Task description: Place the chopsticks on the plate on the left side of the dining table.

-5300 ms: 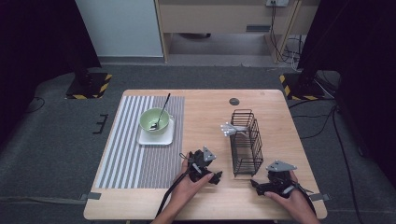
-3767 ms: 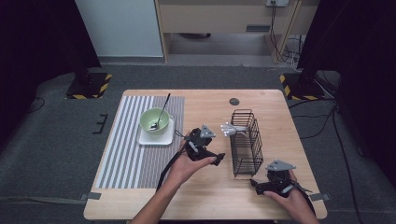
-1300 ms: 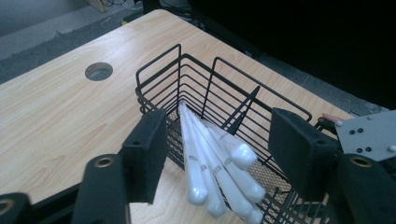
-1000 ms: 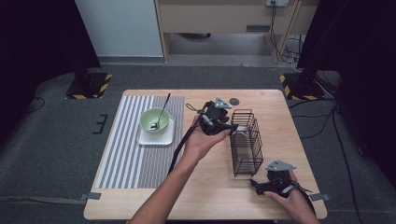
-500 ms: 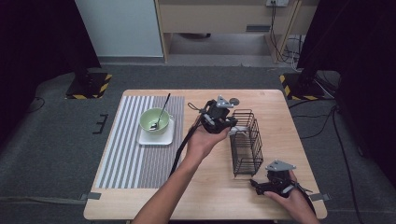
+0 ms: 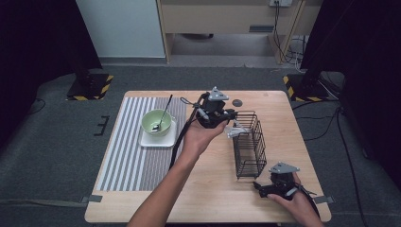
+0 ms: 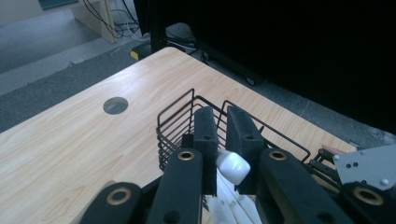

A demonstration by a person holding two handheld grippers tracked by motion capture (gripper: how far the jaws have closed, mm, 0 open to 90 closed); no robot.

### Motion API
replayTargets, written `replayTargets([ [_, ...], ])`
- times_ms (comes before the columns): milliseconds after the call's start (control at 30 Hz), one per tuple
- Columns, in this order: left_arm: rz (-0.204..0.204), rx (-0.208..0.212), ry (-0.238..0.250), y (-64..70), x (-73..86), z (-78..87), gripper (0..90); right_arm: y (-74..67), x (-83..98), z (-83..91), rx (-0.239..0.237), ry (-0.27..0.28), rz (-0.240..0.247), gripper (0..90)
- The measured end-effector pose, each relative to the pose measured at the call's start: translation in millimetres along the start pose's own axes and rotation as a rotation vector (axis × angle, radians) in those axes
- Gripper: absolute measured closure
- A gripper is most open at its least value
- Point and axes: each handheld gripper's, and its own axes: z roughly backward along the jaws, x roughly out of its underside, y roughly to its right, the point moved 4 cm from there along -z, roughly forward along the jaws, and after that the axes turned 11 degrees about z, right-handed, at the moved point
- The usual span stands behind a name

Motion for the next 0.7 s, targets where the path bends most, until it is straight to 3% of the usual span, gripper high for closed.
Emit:
replayTargets([
  [133, 0.018, 0.014, 0.022, -5.1, -4.8, 8.6, 82.2, 0.0, 0.0, 0.0, 0.000, 0.000, 0.000, 0.3],
  [500, 0.055, 0.000, 0.077, -27.7, -10.5, 35.7, 82.3, 0.1, 0.1, 0.0, 0.000, -0.001, 0.002, 0.3],
  [700, 0.062, -0.003, 0.095, -31.8, -11.5, 41.3, 82.3, 0.1, 0.1, 0.0, 0.000, 0.000, 0.002, 0.3],
])
